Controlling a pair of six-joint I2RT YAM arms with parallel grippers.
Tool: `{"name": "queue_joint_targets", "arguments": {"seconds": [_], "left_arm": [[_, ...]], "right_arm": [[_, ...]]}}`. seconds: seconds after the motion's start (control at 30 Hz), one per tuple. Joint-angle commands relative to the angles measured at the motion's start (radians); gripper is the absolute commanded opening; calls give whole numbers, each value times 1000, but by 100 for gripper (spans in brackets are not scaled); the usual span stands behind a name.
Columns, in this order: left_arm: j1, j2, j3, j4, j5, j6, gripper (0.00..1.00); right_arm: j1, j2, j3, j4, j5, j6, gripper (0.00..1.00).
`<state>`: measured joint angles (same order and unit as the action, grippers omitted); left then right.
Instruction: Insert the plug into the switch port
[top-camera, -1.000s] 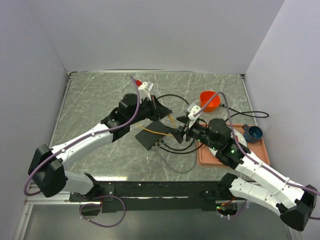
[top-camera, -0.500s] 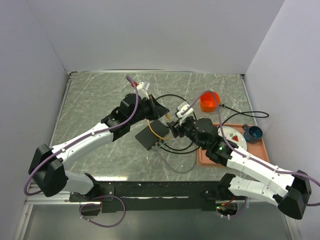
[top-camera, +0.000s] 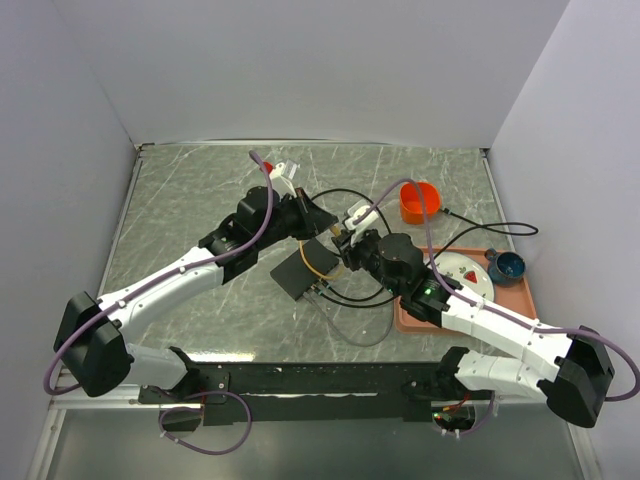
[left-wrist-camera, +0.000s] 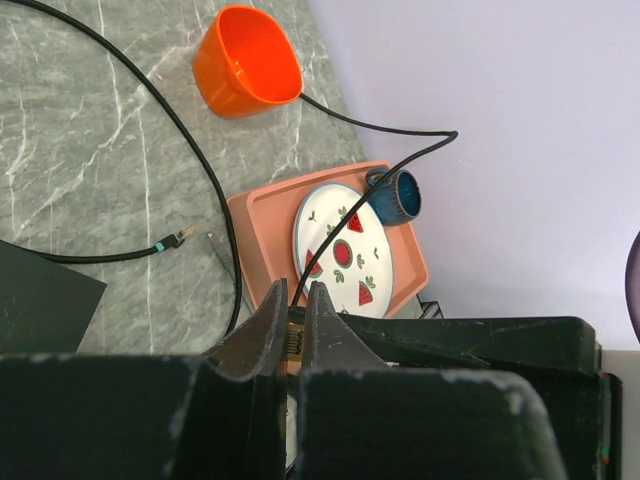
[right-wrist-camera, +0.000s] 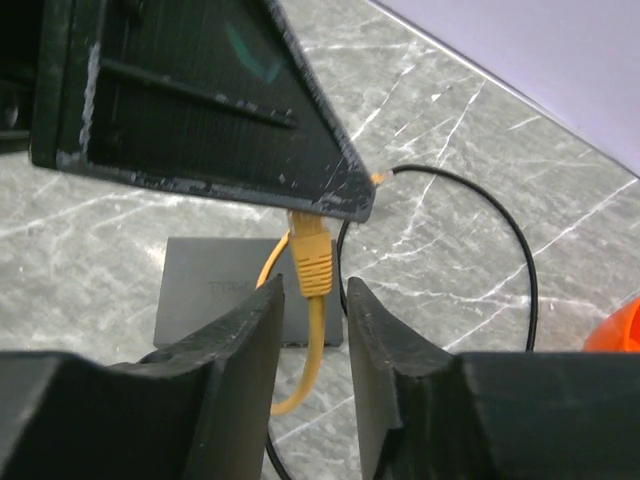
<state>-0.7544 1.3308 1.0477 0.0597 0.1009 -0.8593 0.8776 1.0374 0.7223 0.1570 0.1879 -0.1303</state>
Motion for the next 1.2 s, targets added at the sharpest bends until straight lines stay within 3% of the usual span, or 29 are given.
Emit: {"name": "queue_joint_targets", "arguments": {"seconds": [0.0,0.2,0.23,0.27,0.3,0.43,0.47,0.5,0.53,0.63,0.73,0.97,1.07,1.17], "left_arm": [[-5,-33,8,32,17,-10,1],[-5,-39,3,31,22,-10,1],[-6,-41,2,37,22,-10,1],[-6,-41,2,38,25,-10,1],[-6,-41,2,40,26,-12,1],[-6,-45,2,40,31,-1,2],[-6,-42,9,17,25,6,11],[-6,-44,12,5,-5,22,29],[-5,-45,17,-6,-24,35,65],[0,-56,40,-96,-130,95,99],[15,-73,51,-149,-205,141,97],[99,-133,-21,-192,-264,177,97],[122,-140,-41,-207,-270,189,97],[135,-127,-51,-228,-260,203,97]], "right_arm": [[3,3,36,107,38,34,37],[4,-2,26,141,25,41,35],[3,6,31,132,22,40,29],[3,15,46,122,15,38,9],[3,30,49,118,9,37,1],[1,41,52,116,8,31,0],[1,39,49,119,22,26,0],[3,38,49,116,65,12,0],[-2,38,52,110,96,0,0],[-49,3,81,66,207,-28,0],[-89,-123,80,91,307,-95,0],[-86,-517,84,128,323,-222,0],[-86,-527,103,92,402,-255,0],[-86,-402,176,-69,485,-247,0]]}}
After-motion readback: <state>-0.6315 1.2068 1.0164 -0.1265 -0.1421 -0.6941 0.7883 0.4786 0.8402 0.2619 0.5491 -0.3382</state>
